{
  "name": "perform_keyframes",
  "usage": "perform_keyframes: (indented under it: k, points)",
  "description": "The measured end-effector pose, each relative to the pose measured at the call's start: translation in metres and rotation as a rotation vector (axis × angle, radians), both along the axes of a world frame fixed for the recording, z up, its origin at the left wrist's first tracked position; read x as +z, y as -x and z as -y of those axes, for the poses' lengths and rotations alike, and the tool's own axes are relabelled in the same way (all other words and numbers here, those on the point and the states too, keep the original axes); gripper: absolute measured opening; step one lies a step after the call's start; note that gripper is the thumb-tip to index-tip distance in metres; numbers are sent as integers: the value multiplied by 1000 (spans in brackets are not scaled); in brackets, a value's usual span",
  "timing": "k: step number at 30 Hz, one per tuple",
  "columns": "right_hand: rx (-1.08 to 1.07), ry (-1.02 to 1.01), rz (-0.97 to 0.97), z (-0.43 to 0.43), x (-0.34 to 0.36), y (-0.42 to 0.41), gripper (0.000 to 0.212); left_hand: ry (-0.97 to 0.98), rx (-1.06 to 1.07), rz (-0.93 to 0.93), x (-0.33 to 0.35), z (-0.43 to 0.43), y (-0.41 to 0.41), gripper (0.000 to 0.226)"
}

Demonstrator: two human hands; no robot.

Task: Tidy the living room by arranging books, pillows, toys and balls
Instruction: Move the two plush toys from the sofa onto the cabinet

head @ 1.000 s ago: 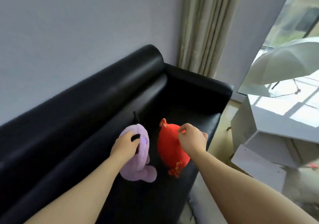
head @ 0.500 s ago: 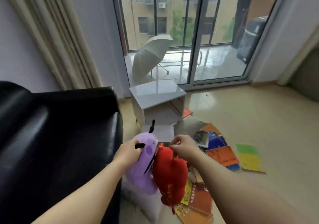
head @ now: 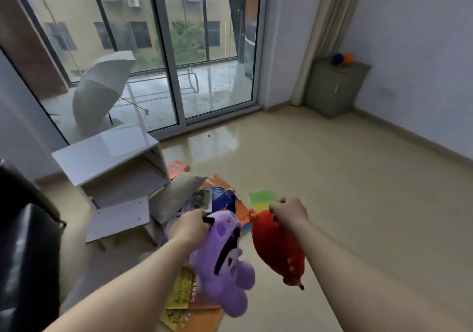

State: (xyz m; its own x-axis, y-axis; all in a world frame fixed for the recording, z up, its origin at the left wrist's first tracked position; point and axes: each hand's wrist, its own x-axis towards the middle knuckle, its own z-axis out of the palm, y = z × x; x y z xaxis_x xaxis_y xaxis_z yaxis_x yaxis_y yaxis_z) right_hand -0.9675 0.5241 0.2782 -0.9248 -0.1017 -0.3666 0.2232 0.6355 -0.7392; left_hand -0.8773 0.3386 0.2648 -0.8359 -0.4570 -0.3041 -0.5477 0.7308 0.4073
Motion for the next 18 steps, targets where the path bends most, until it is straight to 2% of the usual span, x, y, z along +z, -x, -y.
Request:
perform_keyframes:
  k: [5, 9, 11, 18]
  points:
    - [-144, -36, 63, -66, -8, 49, 24, 11, -136, -4, -8, -56, 84, 19]
    - [-307, 57, 56, -97, -10, 110, 26, 9, -223, 9, -22, -77, 161, 15]
    - [-392, 106, 53, -110, -12, 157, 29, -19, -232, 5, -29, -84, 214, 18]
    - [-451, 103, 12, -118, 4, 327, 24, -2, -247, 3, -11, -79, 387, 26]
